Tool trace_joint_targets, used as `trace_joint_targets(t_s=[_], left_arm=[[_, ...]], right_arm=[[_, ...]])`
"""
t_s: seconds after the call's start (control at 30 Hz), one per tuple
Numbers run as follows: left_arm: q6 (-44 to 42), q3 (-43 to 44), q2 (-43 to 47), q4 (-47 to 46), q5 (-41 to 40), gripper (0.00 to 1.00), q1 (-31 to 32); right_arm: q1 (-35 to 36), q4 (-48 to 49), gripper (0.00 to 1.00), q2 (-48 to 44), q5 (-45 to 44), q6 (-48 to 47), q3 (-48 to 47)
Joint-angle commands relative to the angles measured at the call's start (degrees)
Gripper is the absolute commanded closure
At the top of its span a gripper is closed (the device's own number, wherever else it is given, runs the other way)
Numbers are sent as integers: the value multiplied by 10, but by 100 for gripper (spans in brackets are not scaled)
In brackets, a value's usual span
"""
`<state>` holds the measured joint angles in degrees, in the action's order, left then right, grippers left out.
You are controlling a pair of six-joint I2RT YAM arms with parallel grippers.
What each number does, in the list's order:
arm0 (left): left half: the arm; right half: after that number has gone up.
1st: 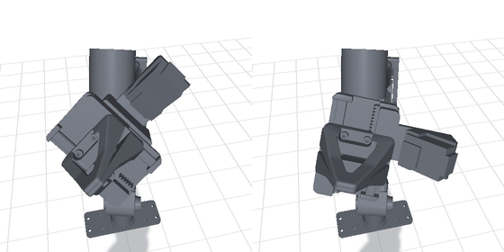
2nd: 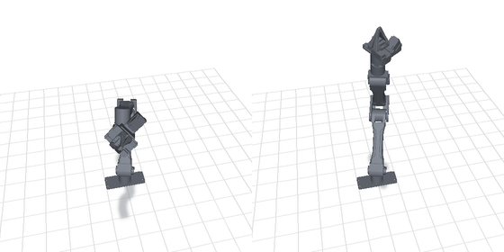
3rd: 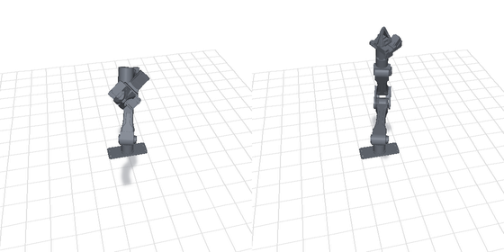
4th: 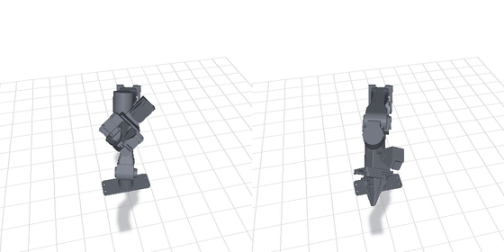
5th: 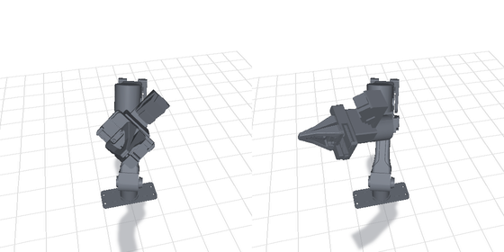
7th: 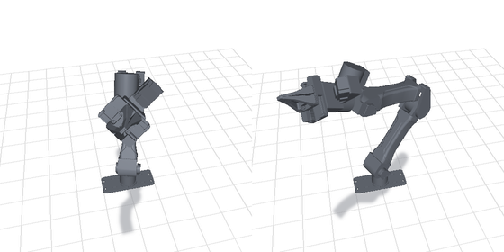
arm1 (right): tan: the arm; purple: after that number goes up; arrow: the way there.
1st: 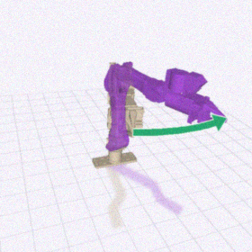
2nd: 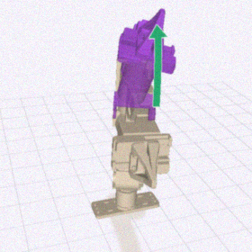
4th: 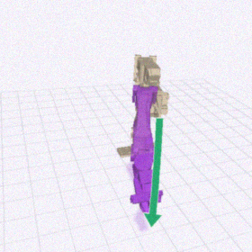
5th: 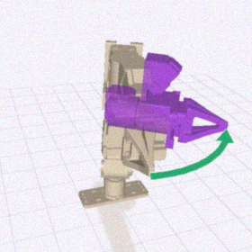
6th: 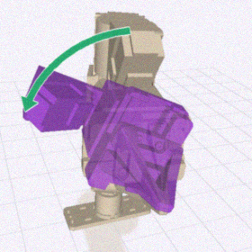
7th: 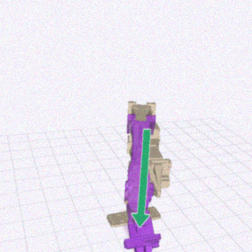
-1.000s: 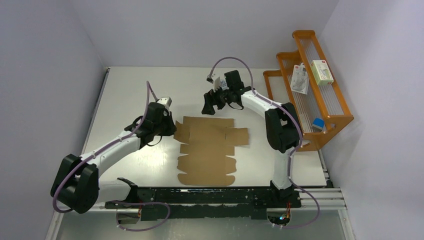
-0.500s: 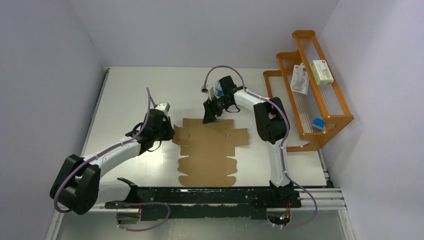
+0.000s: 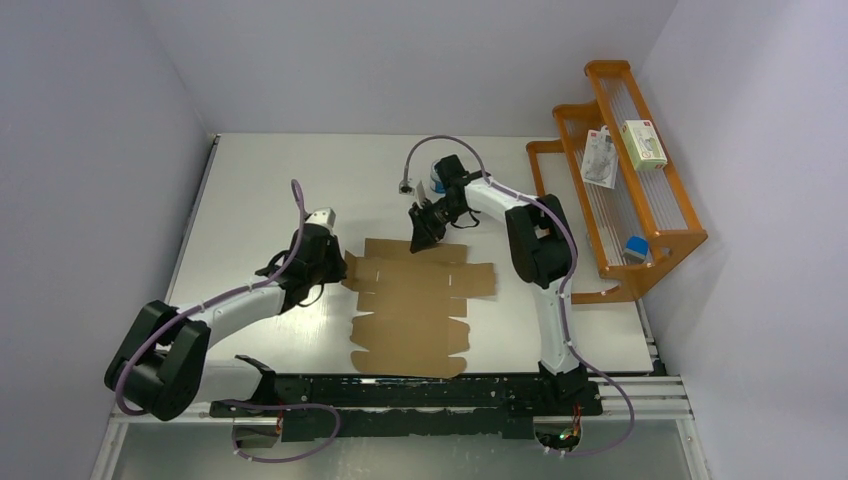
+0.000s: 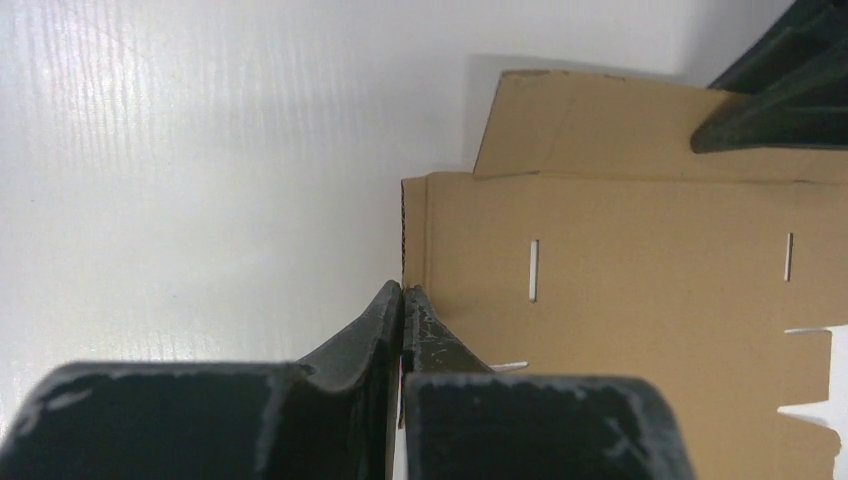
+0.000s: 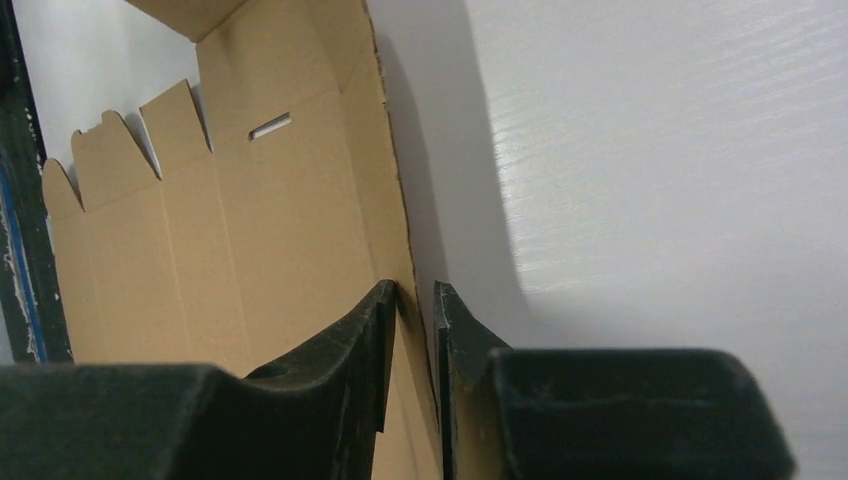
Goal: Fold the paper box
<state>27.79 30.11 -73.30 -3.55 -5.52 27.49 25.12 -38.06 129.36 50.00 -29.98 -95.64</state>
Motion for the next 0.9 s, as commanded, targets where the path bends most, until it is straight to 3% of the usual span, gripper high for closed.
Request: trace_joint_targets(t_s=[0.0, 0.13, 0.33, 0.6, 0.87], left_arm=[[9, -12, -10, -36, -52, 94, 2], [7, -20, -15, -58, -62, 94, 1], [3, -24, -31, -90, -52, 94, -3], [-21, -44, -14, -144, 3, 93, -6], [-34, -53, 3, -193, 49, 93, -9]], right_arm=[[22, -3, 78, -41, -50, -18, 13], [41, 18, 78, -77, -81, -16, 41], [72, 71, 88, -152, -172, -29, 104], [96, 130, 90, -248, -256, -77, 189], [109, 248, 93, -341, -309, -118, 270]])
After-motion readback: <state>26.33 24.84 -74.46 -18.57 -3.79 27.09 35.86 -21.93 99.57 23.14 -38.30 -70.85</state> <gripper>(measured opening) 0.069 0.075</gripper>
